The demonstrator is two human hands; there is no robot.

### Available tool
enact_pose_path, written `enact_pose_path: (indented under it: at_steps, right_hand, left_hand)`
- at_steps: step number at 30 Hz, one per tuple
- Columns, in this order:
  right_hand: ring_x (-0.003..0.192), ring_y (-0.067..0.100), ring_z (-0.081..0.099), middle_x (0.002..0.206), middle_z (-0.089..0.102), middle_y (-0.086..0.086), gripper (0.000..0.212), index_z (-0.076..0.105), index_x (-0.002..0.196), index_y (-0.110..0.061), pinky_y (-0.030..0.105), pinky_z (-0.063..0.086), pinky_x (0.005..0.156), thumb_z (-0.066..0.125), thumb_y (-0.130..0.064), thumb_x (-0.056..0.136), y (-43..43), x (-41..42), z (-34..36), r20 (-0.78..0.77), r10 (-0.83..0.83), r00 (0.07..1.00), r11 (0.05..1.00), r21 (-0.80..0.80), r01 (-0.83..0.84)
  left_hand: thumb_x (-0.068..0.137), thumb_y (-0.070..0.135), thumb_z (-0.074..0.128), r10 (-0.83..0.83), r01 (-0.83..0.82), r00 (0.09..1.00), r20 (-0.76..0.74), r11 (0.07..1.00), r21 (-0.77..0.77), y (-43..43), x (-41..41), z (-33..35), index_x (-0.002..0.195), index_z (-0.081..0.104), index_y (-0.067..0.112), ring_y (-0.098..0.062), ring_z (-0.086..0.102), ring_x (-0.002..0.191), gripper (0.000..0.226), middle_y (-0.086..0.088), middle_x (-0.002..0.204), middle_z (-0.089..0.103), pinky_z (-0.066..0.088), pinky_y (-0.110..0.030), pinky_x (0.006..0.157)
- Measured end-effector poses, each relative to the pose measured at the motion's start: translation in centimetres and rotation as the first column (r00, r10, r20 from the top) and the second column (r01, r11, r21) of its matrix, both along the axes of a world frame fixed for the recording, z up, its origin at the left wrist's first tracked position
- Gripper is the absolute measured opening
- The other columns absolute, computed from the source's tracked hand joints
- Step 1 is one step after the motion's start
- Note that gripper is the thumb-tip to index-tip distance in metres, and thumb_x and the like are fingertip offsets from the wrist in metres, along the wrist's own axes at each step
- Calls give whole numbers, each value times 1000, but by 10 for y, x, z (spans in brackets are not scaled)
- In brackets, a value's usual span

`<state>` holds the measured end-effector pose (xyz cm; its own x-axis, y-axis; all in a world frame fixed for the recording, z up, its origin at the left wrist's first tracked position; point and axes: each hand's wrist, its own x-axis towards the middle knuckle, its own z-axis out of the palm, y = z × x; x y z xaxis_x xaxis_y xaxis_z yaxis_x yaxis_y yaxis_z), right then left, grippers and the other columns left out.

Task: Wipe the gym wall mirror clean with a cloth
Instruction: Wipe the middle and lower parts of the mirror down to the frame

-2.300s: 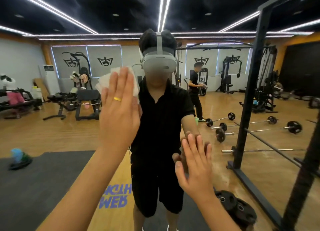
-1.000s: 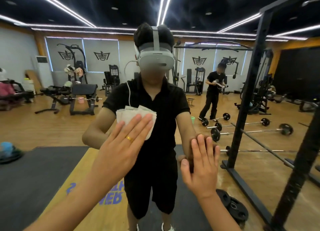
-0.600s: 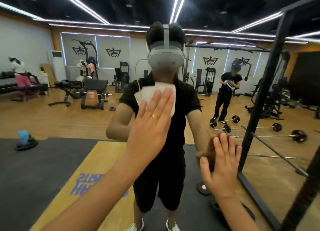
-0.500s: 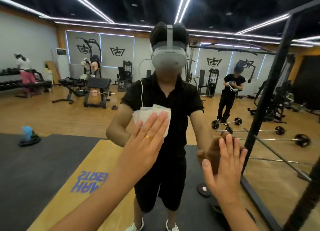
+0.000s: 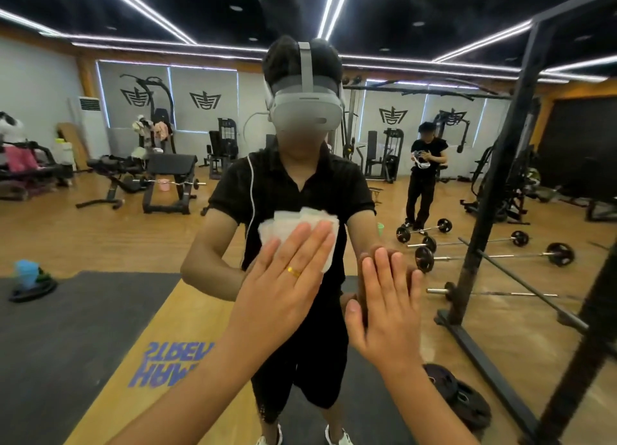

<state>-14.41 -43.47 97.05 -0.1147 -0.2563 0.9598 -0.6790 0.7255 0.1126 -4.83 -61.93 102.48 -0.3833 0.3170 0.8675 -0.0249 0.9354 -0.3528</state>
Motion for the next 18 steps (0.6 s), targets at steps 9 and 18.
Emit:
enact_pose_path:
  at_steps: [9, 18]
  right_hand:
    - [159, 25, 11, 173, 10, 4, 70, 16, 165, -15, 48, 6, 129, 40, -34, 101, -6, -1, 0, -60, -12, 998, 1000, -24, 10]
    - [159, 24, 10, 173, 9, 3, 71, 15, 165, -17, 47, 5, 129, 41, -34, 101, -4, -1, -1, -45, -6, 999, 1000, -30, 4]
  left_hand:
    - [111, 22, 34, -104, 117, 990, -98, 983, 142, 15, -15, 70, 164, 21, 9, -24, 13, 159, 56, -8, 171, 18, 17, -47, 128]
    - [110, 28, 40, -46, 47, 998, -38, 999, 27, -21, 3, 47, 164, 22, 12, -23, 17, 159, 59, -5, 171, 18, 16, -43, 128]
